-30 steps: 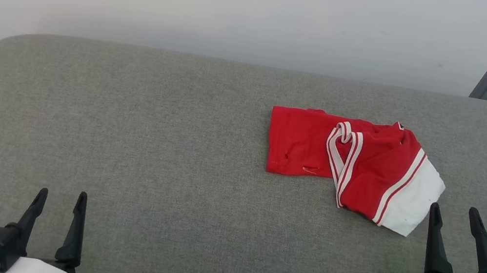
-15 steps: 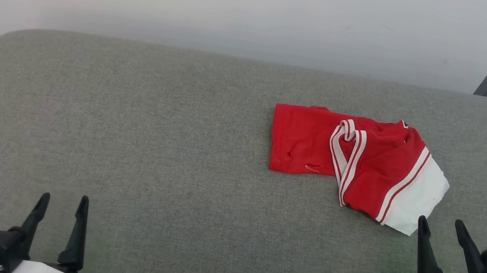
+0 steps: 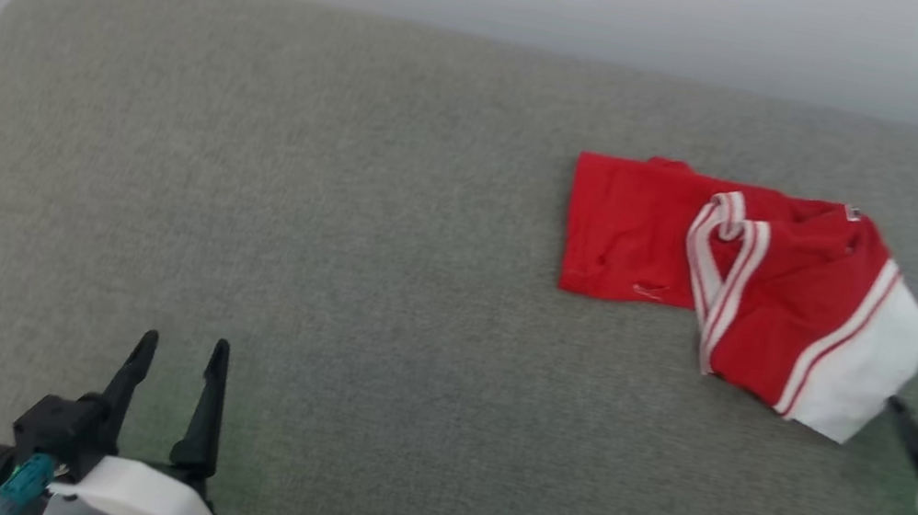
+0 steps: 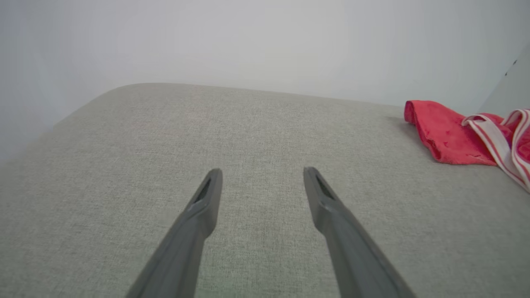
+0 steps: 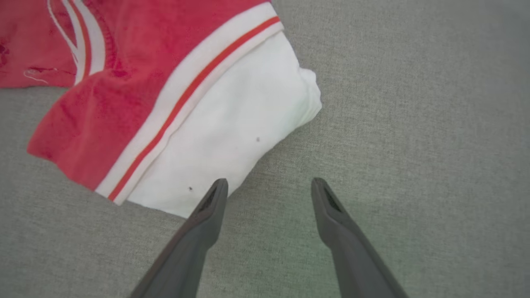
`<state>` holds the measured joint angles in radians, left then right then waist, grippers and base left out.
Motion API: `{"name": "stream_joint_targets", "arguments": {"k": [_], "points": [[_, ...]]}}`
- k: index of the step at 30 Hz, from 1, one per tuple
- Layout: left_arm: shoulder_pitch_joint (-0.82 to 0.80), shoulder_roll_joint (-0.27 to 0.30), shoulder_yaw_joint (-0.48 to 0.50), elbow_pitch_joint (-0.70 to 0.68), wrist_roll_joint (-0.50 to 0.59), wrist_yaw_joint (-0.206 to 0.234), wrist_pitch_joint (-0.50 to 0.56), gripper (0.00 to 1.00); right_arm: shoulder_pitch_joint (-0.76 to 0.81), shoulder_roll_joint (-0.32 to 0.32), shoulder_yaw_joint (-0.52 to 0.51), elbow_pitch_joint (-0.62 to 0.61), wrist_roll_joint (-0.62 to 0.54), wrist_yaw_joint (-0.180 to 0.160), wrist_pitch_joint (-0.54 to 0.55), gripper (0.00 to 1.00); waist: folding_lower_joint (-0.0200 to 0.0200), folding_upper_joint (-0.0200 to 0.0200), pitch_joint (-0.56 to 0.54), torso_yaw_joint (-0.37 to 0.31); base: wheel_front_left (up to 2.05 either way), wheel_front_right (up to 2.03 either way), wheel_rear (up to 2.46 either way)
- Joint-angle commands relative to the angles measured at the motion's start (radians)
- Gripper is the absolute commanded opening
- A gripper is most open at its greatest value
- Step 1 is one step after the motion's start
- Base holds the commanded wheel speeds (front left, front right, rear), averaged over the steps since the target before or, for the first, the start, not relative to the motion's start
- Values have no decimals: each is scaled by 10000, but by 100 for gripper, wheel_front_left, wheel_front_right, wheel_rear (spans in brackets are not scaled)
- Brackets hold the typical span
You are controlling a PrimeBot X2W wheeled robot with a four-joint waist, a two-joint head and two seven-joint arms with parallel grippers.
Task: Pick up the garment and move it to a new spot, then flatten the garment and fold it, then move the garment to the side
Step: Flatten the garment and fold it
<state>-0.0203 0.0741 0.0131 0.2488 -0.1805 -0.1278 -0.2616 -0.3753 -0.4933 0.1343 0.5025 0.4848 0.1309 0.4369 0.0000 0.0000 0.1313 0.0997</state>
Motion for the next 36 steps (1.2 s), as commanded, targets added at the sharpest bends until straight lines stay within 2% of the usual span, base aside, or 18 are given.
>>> {"name": "stream_joint_targets", "arguments": {"k": [1,4,7,12,13,14,15,22,29,36], "points": [[-205,-24,-46,42,1,-33,-48,100,-313,-242,66,-2,264,-3,458,100,0,0,373,301,0,0,0],[-419,-119,-196,121,-75,-39,-48,100,-743,-673,151,79,722,-3,1340,100,0,0,718,509,0,0,0],[-656,-177,-388,184,-171,-40,-48,100,-1167,-891,185,326,943,-3,1772,100,0,0,1054,719,0,0,0],[-981,-224,-528,282,-323,-35,-48,100,-1648,-854,500,875,1170,-3,2275,100,0,0,1437,957,0,0,0],[-1028,-229,-546,288,-353,-35,-48,100,-1655,-857,569,966,1169,-3,2364,80,0,0,1477,992,0,0,0],[-1039,-226,-548,295,-367,-34,-48,100,-1663,-833,644,1017,1200,-3,2426,37,0,0,1501,1007,0,0,0],[-1050,-227,-560,311,-400,-34,-48,100,-1701,-840,659,1075,1269,-3,2428,0,0,0,1523,1013,0,0,0],[-1136,-228,-584,387,-592,-35,-48,100,-1903,-1376,73,1415,1149,-26,1637,0,0,0,1526,763,0,0,0],[-1290,-224,-614,392,-433,-35,-46,100,-1600,-2118,-1173,1793,976,-12,947,0,0,0,1544,296,0,0,0],[-1404,-227,-658,416,-327,-36,-48,100,-1226,-2521,-2313,2630,-52,-11,255,0,0,0,1687,13,0,0,0]]}}
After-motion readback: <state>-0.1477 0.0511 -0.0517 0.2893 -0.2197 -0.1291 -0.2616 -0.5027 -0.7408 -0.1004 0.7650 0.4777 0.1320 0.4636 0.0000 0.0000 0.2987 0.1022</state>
